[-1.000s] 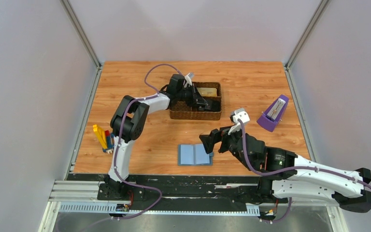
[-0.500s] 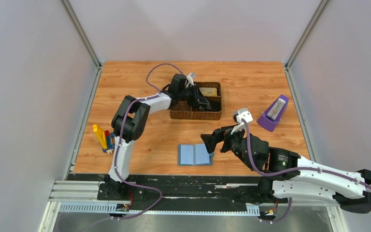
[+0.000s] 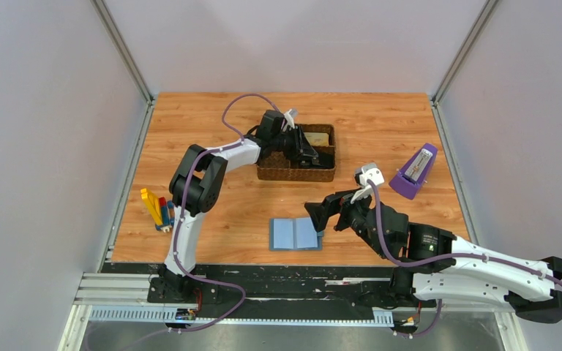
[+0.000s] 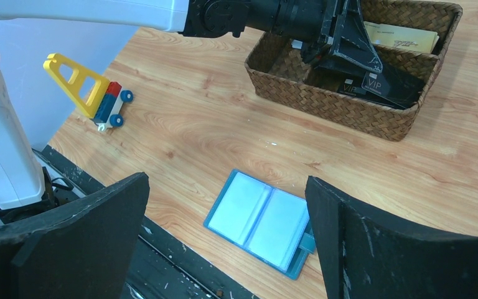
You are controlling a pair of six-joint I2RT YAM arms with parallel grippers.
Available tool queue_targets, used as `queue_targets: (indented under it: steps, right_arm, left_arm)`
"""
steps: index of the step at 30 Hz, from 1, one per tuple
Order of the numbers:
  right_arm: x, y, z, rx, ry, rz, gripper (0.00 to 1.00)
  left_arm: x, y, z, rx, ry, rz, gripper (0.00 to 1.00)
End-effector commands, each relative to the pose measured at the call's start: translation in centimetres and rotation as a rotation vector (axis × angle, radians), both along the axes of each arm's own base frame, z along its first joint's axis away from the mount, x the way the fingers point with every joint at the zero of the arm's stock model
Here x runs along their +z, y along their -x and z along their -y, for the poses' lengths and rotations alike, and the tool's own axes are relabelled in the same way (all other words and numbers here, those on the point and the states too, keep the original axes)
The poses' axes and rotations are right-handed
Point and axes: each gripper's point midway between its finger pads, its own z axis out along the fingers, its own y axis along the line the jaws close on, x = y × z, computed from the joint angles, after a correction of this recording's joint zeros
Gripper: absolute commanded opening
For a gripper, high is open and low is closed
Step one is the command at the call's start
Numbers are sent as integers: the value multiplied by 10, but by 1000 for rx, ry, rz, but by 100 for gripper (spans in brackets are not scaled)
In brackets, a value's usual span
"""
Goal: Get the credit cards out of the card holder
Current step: Place the credit card in the storage box.
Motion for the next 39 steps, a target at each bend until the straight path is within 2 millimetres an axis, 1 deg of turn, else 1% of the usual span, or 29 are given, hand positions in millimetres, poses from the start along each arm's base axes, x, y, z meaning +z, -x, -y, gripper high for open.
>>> queue_targets:
  steps: [1, 14, 25, 28, 39]
  right_arm:
    - [12, -2, 3, -15, -45, 13, 100]
    - [11, -2, 2, -13, -42, 9, 100]
    - [9, -2, 1, -14, -35, 8, 100]
    - [10, -3, 1, -17, -36, 10, 100]
    - [11, -3, 1, -18, -38, 12, 100]
  left_arm:
    - [17, -11, 0, 4, -5, 67, 37]
    - [21, -12, -3, 12, -28, 78, 38]
    - [31, -13, -3, 9, -29, 98, 41]
    - [29, -10, -5, 10, -43, 82, 41]
    - [30, -11, -9, 24, -63, 81, 44]
